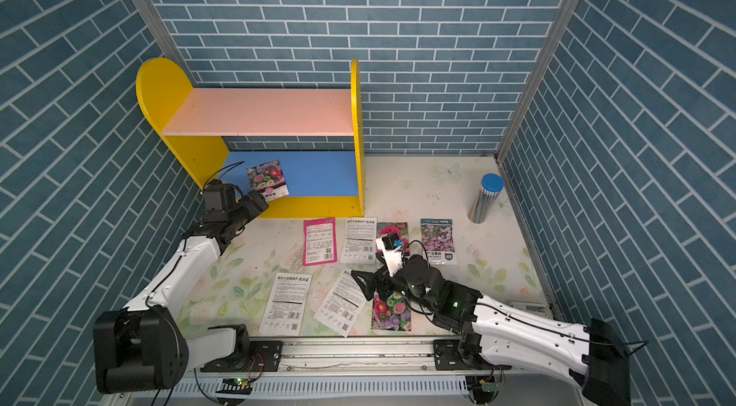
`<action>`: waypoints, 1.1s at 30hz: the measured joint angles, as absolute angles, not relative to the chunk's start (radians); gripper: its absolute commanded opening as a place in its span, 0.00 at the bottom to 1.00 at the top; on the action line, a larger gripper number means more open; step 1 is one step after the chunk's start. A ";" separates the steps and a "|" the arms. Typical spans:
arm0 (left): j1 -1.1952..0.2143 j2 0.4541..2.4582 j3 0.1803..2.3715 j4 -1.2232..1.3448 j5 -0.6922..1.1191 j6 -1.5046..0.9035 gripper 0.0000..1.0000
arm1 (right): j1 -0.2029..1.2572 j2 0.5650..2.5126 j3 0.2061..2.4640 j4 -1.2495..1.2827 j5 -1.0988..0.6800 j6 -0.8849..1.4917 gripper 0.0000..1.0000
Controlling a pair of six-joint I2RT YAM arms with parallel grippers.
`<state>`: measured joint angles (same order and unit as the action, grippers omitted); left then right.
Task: Take the seed bag off the shelf
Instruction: Move the seed packet to the shelf, then pick up the seed packet from the shelf.
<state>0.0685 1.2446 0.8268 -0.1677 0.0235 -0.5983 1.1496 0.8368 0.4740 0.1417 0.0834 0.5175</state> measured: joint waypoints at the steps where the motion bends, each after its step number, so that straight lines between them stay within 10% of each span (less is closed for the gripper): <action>1: 0.081 1.252 0.821 -0.157 0.040 -0.598 0.93 | 1.150 0.838 0.474 0.142 0.083 0.518 0.96; 15: 0.138 1.372 0.819 0.039 0.245 -0.638 0.78 | 1.149 0.864 0.484 0.141 0.084 0.519 0.96; 33: 0.150 1.375 0.819 0.093 0.339 -0.665 0.08 | 1.146 0.913 0.487 0.169 0.058 0.528 0.95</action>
